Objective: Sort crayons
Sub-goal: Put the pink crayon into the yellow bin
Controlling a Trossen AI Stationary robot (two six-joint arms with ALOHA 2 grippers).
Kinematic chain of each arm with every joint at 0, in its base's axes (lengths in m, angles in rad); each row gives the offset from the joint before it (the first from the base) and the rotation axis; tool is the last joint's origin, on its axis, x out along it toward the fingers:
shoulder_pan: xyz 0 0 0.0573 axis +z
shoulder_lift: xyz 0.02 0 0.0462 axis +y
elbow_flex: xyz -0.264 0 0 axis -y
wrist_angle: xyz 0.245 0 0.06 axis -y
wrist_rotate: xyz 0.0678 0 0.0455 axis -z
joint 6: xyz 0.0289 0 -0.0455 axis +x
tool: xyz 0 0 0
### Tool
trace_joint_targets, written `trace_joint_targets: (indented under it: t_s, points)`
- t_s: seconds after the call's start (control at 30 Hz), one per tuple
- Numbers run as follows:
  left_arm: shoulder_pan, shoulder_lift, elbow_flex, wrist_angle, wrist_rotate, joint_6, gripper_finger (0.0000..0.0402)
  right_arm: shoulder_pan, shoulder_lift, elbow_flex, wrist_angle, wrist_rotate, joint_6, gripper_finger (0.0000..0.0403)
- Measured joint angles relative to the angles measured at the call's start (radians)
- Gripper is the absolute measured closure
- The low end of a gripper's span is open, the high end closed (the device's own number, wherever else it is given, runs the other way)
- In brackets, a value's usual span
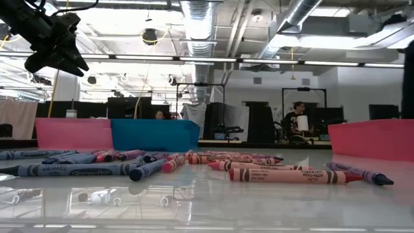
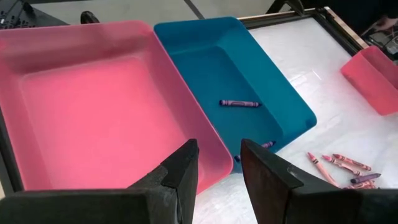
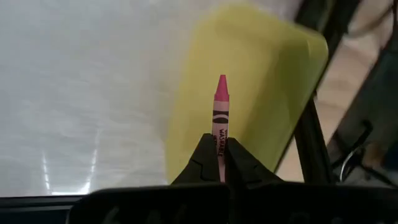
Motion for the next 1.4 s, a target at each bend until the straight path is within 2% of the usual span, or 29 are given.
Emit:
trace_joint_targets:
  t_s: [0.2, 0.33, 0.53, 0.73, 1.07, 1.4]
  points:
    - [0.0, 0.0, 0.0, 0.0, 0.001, 0.0, 0.0291, 0.111, 0.001, -0.007, 0.002, -0.025, 0.257, 0.0401]
    - [0.0, 0.0, 0.0, 0.0, 0.007, -0.003, 0.0291, 0.163, 0.001, -0.074, 0.011, -0.108, 0.337, 0.0401]
    - [0.0, 0.0, 0.0, 0.0, 0.009, -0.01, 0.0291, 0.159, 0.002, -0.173, 0.038, -0.11, 0.334, 0.0401]
    - [0.0, 0.0, 0.0, 0.0, 0.007, -0.01, 0.0291, 0.157, 0.002, -0.23, 0.086, -0.064, 0.325, 0.0401]
    - [0.0, 0.0, 0.0, 0.0, 0.006, -0.012, 0.0291, 0.156, 0.002, -0.382, 0.311, -0.033, 0.308, 0.0401]
    - [0.0, 0.0, 0.0, 0.0, 0.0, -0.012, 0.0291, 0.163, 0.002, -0.41, 0.336, 0.002, 0.308, 0.0396]
